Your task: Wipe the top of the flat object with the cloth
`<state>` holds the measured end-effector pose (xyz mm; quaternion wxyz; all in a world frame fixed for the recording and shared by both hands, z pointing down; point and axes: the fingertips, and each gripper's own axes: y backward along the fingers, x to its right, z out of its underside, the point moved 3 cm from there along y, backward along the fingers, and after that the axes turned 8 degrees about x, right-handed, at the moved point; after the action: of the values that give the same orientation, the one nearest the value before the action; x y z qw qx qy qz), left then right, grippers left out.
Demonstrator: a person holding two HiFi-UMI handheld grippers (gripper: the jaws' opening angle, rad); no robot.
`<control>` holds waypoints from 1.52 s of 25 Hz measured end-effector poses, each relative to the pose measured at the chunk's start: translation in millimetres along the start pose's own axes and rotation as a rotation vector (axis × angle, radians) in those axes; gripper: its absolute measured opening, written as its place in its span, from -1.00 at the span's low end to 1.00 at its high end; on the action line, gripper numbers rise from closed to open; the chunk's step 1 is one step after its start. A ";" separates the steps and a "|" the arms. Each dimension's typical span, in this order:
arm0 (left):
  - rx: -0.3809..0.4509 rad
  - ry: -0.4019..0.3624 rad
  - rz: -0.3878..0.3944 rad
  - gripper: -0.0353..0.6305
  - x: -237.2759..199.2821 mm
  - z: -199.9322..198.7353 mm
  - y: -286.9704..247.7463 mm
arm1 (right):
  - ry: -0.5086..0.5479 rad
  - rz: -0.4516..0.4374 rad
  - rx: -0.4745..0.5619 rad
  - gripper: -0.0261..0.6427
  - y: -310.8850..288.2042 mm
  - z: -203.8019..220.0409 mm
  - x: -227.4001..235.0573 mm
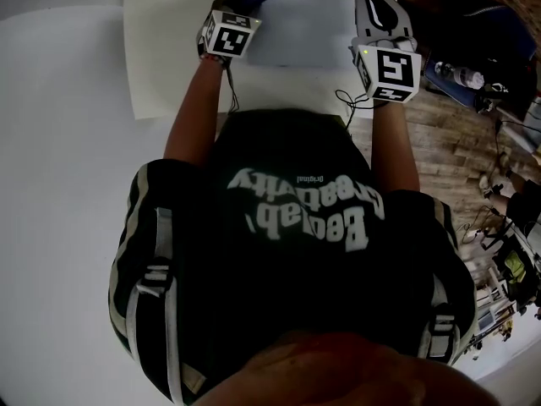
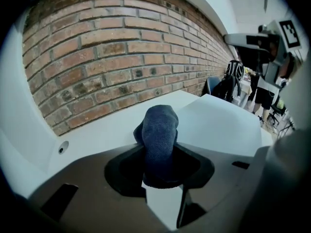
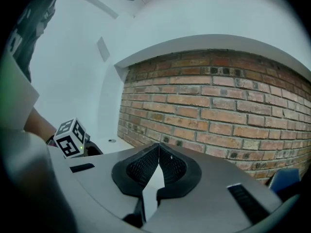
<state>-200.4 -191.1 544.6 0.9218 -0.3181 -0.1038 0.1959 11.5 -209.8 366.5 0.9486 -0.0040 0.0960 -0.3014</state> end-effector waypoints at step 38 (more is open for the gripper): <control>-0.020 -0.192 0.192 -0.45 24.9 2.6 27.0 | -0.021 0.099 0.008 -0.94 12.0 -45.5 -31.2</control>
<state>-186.7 -159.6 531.3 0.8815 -0.3156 -0.1625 0.3114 -15.0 -179.8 326.7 0.9633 0.0012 0.0848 -0.2546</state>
